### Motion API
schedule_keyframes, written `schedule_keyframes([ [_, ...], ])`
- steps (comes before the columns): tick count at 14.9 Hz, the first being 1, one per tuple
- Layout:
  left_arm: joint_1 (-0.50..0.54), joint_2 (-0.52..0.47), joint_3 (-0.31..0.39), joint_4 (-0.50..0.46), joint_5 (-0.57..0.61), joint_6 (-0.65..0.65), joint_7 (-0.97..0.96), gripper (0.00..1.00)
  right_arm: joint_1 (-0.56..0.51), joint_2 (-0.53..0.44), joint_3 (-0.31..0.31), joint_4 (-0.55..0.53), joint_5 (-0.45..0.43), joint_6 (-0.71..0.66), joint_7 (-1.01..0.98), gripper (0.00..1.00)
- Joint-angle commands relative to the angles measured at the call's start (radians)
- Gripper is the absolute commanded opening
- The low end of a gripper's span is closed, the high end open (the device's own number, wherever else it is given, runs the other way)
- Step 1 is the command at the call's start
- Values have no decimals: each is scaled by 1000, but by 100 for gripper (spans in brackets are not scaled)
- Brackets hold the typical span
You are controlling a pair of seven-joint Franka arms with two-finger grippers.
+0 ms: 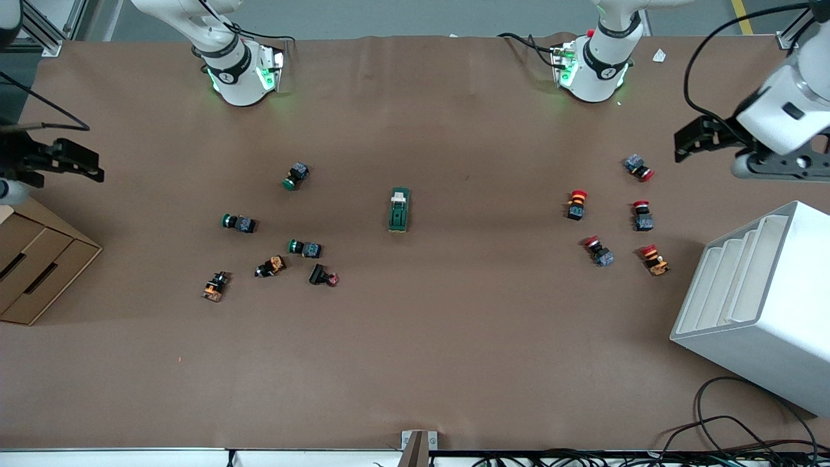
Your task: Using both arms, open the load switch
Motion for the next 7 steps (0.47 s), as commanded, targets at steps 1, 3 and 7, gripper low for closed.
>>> schedule_keyframes([
  [1,2,-106,3,-103,-23,28,11,100,-7,-61,21,-54,-12,-3,-5,100],
  [3,0,-132,3,-120,-24,31,11,100,-21,-67,35,-54,-12,-17,6,100],
  [7,12,-128,3,-117,-46,40,14,100,-20,-104,36,-72,-10,-40,6,100],
])
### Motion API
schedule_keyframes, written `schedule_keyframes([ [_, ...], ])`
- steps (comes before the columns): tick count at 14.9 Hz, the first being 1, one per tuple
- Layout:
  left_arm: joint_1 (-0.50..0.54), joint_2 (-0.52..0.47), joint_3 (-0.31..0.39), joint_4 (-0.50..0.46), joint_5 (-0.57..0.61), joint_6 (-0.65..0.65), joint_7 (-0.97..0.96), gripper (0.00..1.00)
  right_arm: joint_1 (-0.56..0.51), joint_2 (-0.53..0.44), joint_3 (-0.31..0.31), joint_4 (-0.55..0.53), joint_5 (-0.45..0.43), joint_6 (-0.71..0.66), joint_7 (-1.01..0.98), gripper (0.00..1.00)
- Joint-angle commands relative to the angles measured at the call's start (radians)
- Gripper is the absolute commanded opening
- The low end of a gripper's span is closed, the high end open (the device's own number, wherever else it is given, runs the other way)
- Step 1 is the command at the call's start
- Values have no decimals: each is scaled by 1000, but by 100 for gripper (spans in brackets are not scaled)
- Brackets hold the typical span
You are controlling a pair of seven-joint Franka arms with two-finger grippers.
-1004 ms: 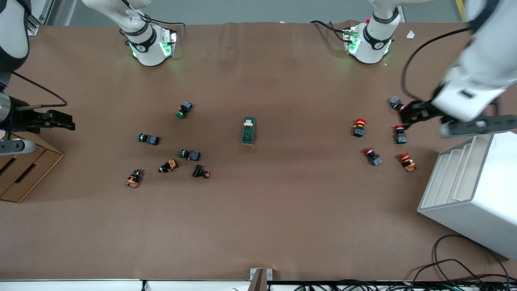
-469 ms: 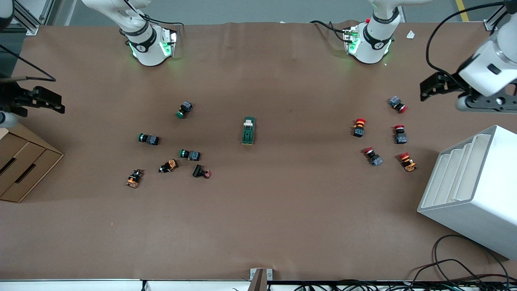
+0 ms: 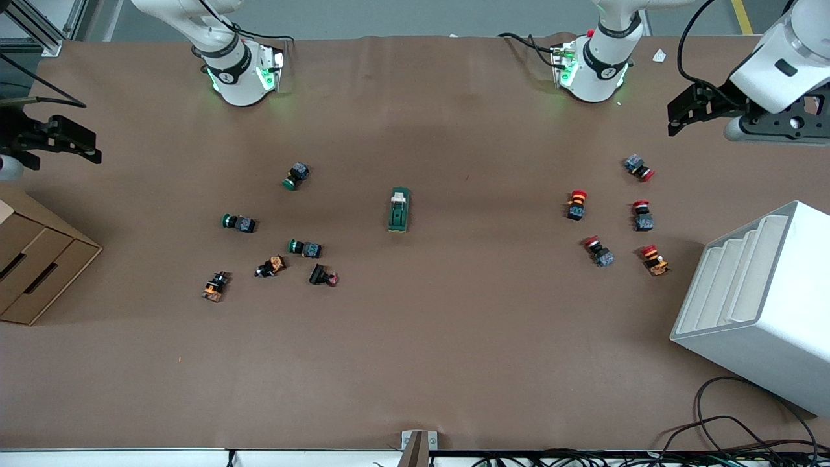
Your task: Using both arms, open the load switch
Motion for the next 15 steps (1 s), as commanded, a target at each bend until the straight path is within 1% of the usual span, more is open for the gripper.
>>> schedule_keyframes([
  [1,15,-16,1,-22,-20,27,17,100,-18,-93,20,-93,-10,14,4,100],
  [3,24,-19,1,-20,-22,43,19,100,-22,-134,20,-139,-10,38,-1,100],
  [4,25,-22,1,-16,-22,46,19,100,-24,-139,20,-142,-10,38,-4,100],
  [6,25,-19,1,1,-13,46,19,100,-27,-139,20,-144,-10,43,-4,100],
  [10,30,-10,3,3,-3,35,19,100,-38,-138,21,-144,-8,60,-9,100],
  [12,30,-7,6,12,-3,35,17,100,-48,-138,46,-144,-8,63,-9,100],
  [15,28,-6,6,17,0,24,11,100,-55,-138,54,-143,-8,64,-7,100],
])
